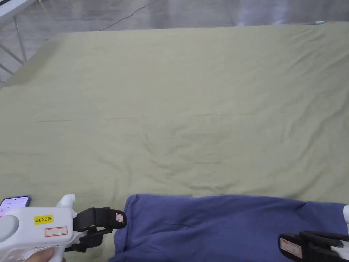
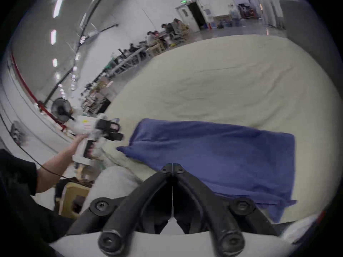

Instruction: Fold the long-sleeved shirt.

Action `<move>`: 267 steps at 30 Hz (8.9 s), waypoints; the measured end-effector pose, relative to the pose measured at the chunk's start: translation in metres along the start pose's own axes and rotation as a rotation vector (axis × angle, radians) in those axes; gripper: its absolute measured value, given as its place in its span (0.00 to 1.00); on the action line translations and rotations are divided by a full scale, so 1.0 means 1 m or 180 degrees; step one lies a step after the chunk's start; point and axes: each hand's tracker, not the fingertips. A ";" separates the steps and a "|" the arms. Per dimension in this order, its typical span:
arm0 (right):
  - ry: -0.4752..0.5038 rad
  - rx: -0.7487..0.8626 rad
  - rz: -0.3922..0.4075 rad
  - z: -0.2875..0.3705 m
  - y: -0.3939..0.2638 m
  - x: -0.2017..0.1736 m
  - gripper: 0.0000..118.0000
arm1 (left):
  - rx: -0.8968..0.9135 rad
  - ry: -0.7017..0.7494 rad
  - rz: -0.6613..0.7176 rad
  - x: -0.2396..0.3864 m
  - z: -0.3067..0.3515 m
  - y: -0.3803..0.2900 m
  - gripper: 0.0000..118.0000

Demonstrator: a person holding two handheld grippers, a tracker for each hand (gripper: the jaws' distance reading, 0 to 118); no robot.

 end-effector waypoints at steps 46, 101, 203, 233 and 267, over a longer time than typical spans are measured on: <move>-0.0757 -0.0603 -0.0560 -0.106 0.007 -0.080 0.00 | 0.0507 0.0711 0.0221 -0.003 0.127 0.022 0.06; -0.1163 0.0116 -0.1242 0.068 0.001 0.028 0.00 | -0.0759 0.0272 -0.1292 0.277 -0.230 -0.141 0.11; -0.0985 0.2285 0.0679 0.125 0.164 -0.228 0.00 | 0.2486 0.1108 -0.2825 0.375 0.195 -0.057 0.00; -0.1984 0.2763 0.0822 0.185 0.135 -0.175 1.00 | 0.3888 0.1224 -0.2883 0.442 0.148 -0.155 1.00; -0.1868 0.2686 0.0775 0.171 0.126 -0.186 1.00 | 0.3547 0.1255 -0.2751 0.429 0.158 -0.154 1.00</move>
